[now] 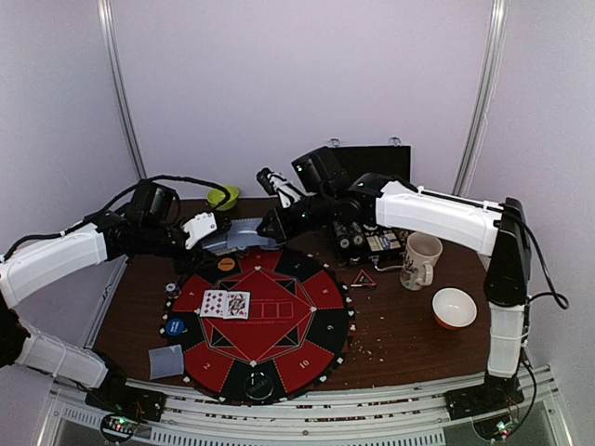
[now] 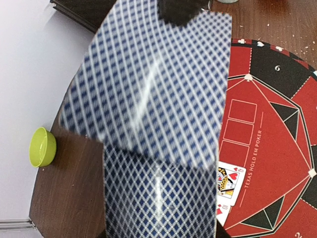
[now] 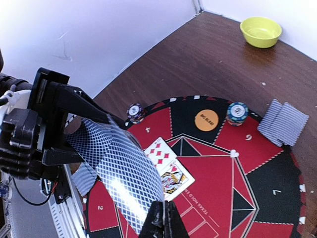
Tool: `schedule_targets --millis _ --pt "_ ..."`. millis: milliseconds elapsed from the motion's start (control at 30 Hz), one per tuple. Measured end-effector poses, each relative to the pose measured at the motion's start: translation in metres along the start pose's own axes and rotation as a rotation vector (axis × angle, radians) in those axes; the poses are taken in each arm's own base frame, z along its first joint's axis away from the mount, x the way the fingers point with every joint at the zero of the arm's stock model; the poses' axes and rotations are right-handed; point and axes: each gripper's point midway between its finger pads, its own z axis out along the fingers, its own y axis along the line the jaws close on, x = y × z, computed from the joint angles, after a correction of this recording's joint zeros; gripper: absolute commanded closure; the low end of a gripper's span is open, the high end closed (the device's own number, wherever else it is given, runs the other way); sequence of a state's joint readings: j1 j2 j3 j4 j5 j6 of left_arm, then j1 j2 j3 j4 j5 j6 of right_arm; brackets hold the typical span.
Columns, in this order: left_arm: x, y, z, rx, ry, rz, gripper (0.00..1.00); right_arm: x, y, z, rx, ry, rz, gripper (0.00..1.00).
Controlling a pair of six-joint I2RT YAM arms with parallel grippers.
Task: Distribute texas hold em gaming equipment
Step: Pick up the poker card from the face-down deck piles, then flop the poker card in the community card area.
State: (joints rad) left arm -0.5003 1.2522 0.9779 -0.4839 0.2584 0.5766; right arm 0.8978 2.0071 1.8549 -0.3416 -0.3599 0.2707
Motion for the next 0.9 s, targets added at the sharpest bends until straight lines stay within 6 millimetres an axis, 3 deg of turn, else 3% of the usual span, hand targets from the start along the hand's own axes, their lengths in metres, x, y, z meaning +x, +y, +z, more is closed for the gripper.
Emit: schedule_targets --millis 100,233,333,400,467,600,667,733,900 --pt "0.002 0.008 0.000 -0.039 0.014 -0.017 0.63 -0.008 -0.012 -0.022 0.104 -0.036 -0.023 1.00" --pt "0.011 0.028 -0.003 -0.121 0.045 -0.075 0.63 -0.023 -0.044 -0.065 0.405 -0.119 -0.101 1.00" --pt "0.022 0.047 -0.007 -0.190 0.070 -0.136 0.63 -0.014 -0.060 -0.081 0.637 -0.122 -0.236 1.00" --pt "0.028 0.058 -0.009 -0.227 0.084 -0.174 0.63 0.006 -0.057 -0.067 0.717 -0.068 -0.362 1.00" --pt "0.032 0.067 -0.011 -0.254 0.091 -0.201 0.63 0.037 -0.051 -0.037 0.768 0.023 -0.522 1.00" --pt "0.034 0.076 -0.014 -0.287 0.092 -0.228 0.62 0.122 -0.049 0.042 0.782 0.272 -0.817 1.00" --pt "0.033 0.077 -0.014 -0.293 0.089 -0.230 0.62 0.164 -0.054 0.068 0.765 0.393 -0.924 1.00" --pt "0.033 0.078 -0.014 -0.295 0.087 -0.230 0.62 0.195 -0.059 0.080 0.737 0.486 -0.978 1.00" --pt "0.033 0.078 -0.014 -0.294 0.085 -0.233 0.62 0.194 -0.043 0.090 0.622 0.495 -0.927 1.00"
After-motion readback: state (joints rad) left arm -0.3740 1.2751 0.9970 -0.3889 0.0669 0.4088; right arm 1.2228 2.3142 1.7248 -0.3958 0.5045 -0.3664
